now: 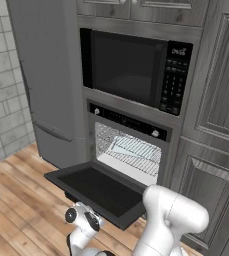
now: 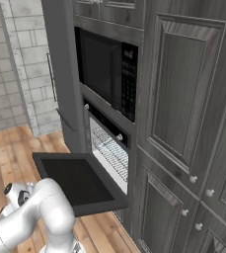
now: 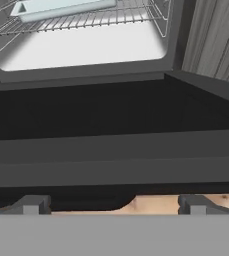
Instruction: Take the baked cake out of the oven and place it on the plate for cooling. Then close the oven door.
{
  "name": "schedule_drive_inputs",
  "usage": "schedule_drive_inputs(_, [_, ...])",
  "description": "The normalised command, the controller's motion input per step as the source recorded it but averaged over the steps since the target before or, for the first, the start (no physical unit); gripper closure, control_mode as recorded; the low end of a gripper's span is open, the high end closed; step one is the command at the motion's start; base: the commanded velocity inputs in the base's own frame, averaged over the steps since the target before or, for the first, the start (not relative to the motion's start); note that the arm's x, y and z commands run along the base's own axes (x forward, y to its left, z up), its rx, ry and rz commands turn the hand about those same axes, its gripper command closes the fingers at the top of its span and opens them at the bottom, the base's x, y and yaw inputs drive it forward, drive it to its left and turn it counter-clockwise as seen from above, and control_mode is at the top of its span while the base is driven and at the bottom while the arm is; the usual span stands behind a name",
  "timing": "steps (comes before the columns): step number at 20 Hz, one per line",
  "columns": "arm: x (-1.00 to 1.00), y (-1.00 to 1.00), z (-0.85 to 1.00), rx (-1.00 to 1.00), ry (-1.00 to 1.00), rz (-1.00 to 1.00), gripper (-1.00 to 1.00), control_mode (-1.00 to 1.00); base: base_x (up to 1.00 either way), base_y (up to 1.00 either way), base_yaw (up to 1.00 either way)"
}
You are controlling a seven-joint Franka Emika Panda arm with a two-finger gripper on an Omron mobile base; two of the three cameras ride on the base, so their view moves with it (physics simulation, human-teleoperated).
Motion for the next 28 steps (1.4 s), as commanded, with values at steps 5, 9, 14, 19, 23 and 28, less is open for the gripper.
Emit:
schedule_drive_inputs(5, [0.26, 0.0, -0.11, -0.01, -0.03, 0.0, -1.0, -1.0, 0.0, 0.0, 0.0])
schedule_drive_inputs(9, [0.3, -0.04, -0.14, -0.05, -0.08, -0.02, -1.0, -1.0, 0.0, 0.0, 0.0])
schedule_drive_inputs(14, [0.39, -0.09, -0.17, -0.06, -0.07, -0.03, -1.0, -1.0, 0.0, 0.0, 0.0])
schedule_drive_inputs(19, [0.45, -0.1, -0.23, -0.06, -0.07, -0.04, -1.0, -1.0, 0.0, 0.0, 0.0])
schedule_drive_inputs(23, [0.48, -0.12, -0.23, -0.06, -0.07, -0.05, -1.0, -1.0, 0.0, 0.0, 0.0])
schedule_drive_inputs(28, [0.47, -0.16, -0.23, -0.07, -0.08, -0.05, -1.0, -1.0, 0.0, 0.0, 0.0])
